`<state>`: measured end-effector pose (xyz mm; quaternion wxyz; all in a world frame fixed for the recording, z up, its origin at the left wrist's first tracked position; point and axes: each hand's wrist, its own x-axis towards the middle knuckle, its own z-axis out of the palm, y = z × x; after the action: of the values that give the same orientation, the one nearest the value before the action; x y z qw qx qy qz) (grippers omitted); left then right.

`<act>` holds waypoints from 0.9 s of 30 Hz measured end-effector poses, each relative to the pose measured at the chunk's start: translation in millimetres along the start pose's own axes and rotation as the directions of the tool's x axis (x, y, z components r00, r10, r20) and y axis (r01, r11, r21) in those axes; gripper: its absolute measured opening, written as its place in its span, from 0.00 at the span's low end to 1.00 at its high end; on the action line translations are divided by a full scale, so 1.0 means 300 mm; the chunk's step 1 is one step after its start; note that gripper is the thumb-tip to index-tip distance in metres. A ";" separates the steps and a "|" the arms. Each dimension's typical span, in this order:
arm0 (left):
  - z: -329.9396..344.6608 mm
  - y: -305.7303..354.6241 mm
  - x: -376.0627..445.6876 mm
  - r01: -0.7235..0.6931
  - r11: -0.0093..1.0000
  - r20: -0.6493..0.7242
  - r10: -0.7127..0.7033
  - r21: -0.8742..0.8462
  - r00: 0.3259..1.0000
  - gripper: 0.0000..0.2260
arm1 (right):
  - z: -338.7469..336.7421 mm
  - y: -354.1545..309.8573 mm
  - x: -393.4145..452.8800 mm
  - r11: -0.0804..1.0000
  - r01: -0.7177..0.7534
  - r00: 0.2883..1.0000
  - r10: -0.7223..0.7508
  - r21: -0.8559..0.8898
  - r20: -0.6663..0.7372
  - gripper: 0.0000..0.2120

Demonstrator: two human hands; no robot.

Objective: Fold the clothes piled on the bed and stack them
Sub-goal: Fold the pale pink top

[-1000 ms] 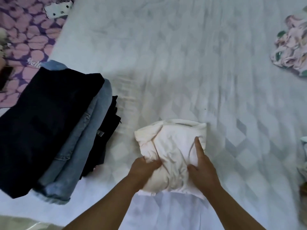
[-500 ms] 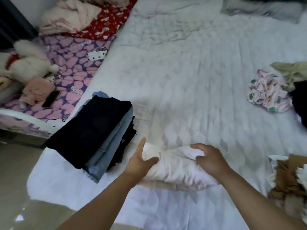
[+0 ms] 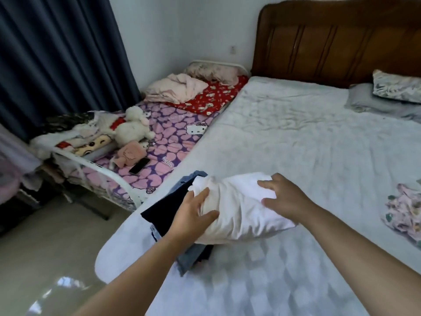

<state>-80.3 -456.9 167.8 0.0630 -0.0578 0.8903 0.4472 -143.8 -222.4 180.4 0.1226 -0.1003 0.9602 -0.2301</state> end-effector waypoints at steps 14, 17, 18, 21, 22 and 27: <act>-0.175 -0.316 0.149 0.247 0.963 -0.191 -0.263 -0.104 0.946 0.30 | 0.188 -0.382 0.478 0.972 0.205 0.975 -0.192 -0.113 0.111 0.33; -0.130 -0.414 0.131 0.397 0.916 -0.037 -0.396 0.053 0.918 0.26 | 0.287 -0.335 0.474 0.990 0.092 0.976 -0.069 -0.103 0.207 0.30; -0.120 -0.437 0.126 0.408 0.911 -0.017 -0.408 0.065 0.913 0.23 | 0.311 -0.318 0.464 0.993 0.065 0.972 -0.040 -0.102 0.233 0.29; -0.117 -0.462 0.130 0.384 0.921 -0.061 -0.381 0.057 0.923 0.13 | 0.354 -0.265 0.437 0.994 0.027 0.969 -0.001 -0.102 0.246 0.21; -0.119 -0.462 0.139 0.374 0.926 -0.084 -0.369 0.050 0.926 0.11 | 0.360 -0.251 0.429 0.996 0.023 0.971 -0.001 -0.089 0.241 0.18; -0.073 -0.402 0.215 0.301 0.954 -0.030 -0.301 -0.011 0.953 0.10 | 0.341 -0.171 0.339 1.000 -0.028 0.977 0.028 -0.001 0.210 0.07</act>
<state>-126.1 -549.0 75.1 0.1163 -0.1999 0.8706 0.4342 -204.6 -335.3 96.8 0.2267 -0.1103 0.9429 -0.2176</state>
